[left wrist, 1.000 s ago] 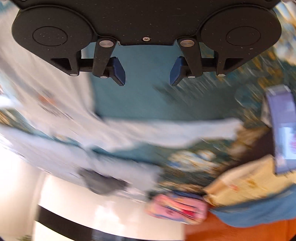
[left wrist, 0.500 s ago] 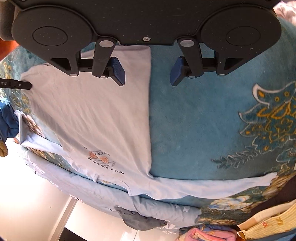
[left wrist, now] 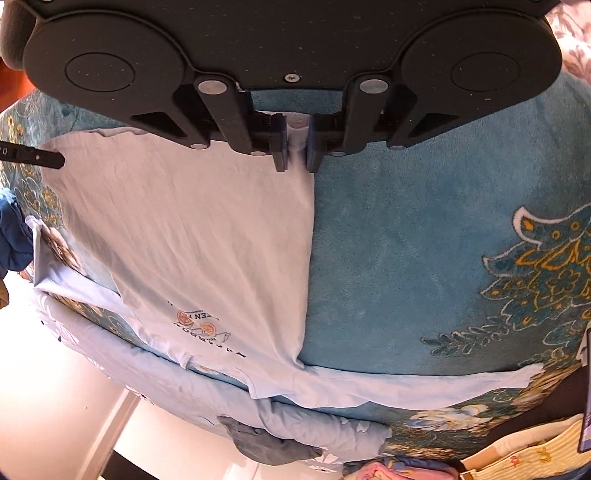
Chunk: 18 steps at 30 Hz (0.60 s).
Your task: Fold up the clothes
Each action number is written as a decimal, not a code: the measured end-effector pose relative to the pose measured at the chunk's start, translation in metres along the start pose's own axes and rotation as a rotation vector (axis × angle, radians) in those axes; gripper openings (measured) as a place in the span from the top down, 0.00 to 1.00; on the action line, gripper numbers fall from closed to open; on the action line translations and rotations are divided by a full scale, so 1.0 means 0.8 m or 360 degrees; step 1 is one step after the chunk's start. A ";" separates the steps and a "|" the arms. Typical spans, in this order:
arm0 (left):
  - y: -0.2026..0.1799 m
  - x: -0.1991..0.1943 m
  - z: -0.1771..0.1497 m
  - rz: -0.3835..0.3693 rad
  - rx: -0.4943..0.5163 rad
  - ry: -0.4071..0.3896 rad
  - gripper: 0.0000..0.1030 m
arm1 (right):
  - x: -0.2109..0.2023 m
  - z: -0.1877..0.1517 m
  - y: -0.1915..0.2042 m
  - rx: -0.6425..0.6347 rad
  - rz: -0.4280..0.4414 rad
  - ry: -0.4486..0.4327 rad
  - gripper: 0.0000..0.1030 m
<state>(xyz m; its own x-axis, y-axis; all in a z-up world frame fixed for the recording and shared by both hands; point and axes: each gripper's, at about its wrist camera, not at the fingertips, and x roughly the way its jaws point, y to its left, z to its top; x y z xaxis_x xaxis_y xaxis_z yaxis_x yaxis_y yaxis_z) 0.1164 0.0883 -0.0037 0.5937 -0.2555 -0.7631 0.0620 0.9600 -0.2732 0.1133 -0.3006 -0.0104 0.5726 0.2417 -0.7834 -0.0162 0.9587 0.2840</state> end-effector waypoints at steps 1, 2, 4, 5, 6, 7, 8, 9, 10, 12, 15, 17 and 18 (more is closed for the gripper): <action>0.000 -0.002 -0.001 0.0000 -0.0011 -0.0015 0.99 | 0.000 0.000 0.000 0.0013 0.0014 0.0000 0.76; 0.000 -0.005 -0.002 -0.0001 -0.0021 -0.0033 1.00 | -0.001 -0.001 -0.001 0.0026 0.0027 0.0000 0.86; -0.003 -0.013 -0.003 0.0002 -0.0033 -0.0076 1.00 | -0.003 -0.002 0.000 0.0039 0.0044 -0.0009 0.92; -0.004 -0.018 -0.003 0.0009 -0.0027 -0.0094 1.00 | -0.004 -0.002 0.000 0.0043 0.0050 -0.0016 0.93; -0.006 -0.023 -0.003 0.0017 -0.0019 -0.0107 1.00 | -0.006 -0.002 0.001 0.0038 0.0054 -0.0021 0.94; -0.009 -0.028 -0.004 0.0020 -0.0012 -0.0115 1.00 | -0.010 -0.002 0.004 0.0019 0.0054 -0.0025 0.94; -0.010 -0.033 -0.005 0.0022 -0.0003 -0.0118 1.00 | -0.013 -0.003 0.006 0.0000 0.0055 -0.0029 0.95; -0.012 -0.038 -0.006 0.0024 0.0008 -0.0121 1.00 | -0.016 -0.003 0.010 -0.0027 0.0053 -0.0029 0.95; -0.013 -0.042 -0.008 0.0031 0.0027 -0.0125 1.00 | -0.018 -0.004 0.014 -0.0067 0.0047 -0.0024 0.95; -0.013 -0.044 -0.013 0.0055 0.0062 -0.0113 1.00 | -0.022 -0.008 0.022 -0.0138 0.0037 -0.0005 0.95; -0.007 -0.040 -0.022 0.0073 0.0048 -0.0069 1.00 | -0.019 -0.015 0.026 -0.0176 0.0018 0.0034 0.95; -0.005 -0.036 -0.027 0.0087 0.0036 -0.0049 1.00 | -0.015 -0.018 0.025 -0.0164 0.0014 0.0052 0.95; -0.005 -0.035 -0.029 0.0091 0.0039 -0.0051 1.00 | -0.013 -0.020 0.024 -0.0159 0.0012 0.0060 0.95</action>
<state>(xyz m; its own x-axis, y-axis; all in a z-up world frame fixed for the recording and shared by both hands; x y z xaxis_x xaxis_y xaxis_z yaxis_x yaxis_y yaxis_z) 0.0813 0.0891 0.0052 0.6219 -0.1967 -0.7580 0.0468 0.9755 -0.2148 0.0937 -0.2822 -0.0054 0.5408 0.2524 -0.8024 -0.1028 0.9666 0.2348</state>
